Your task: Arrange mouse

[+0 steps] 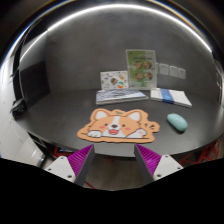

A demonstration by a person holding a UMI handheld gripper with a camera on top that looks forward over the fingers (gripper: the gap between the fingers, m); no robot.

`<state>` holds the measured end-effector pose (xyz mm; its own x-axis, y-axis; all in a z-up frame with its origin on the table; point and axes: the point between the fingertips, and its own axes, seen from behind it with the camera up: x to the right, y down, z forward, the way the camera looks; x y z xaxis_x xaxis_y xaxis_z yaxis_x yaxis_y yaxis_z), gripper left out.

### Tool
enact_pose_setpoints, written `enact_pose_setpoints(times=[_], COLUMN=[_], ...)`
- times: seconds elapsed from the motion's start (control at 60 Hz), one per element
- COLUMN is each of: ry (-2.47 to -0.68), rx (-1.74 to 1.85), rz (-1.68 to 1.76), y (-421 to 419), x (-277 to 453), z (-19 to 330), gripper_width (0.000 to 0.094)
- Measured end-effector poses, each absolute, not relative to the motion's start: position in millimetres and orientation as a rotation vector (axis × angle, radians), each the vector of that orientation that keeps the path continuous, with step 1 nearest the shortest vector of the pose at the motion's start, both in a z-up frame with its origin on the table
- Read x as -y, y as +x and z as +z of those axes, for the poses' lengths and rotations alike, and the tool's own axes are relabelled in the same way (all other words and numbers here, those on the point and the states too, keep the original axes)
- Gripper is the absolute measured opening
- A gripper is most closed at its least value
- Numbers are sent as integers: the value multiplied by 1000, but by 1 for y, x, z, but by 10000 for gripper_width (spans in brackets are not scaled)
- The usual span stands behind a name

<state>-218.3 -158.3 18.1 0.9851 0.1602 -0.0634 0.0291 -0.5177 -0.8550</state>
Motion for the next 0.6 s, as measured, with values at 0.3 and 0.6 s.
enact_pose_setpoints(times=[0.3,0.6], ry=[-2111,-2076], rx=[-24,22], rz=[-181,-56], y=[-40,29], x=[107,24], z=[-2,-10], gripper_width=[827,820])
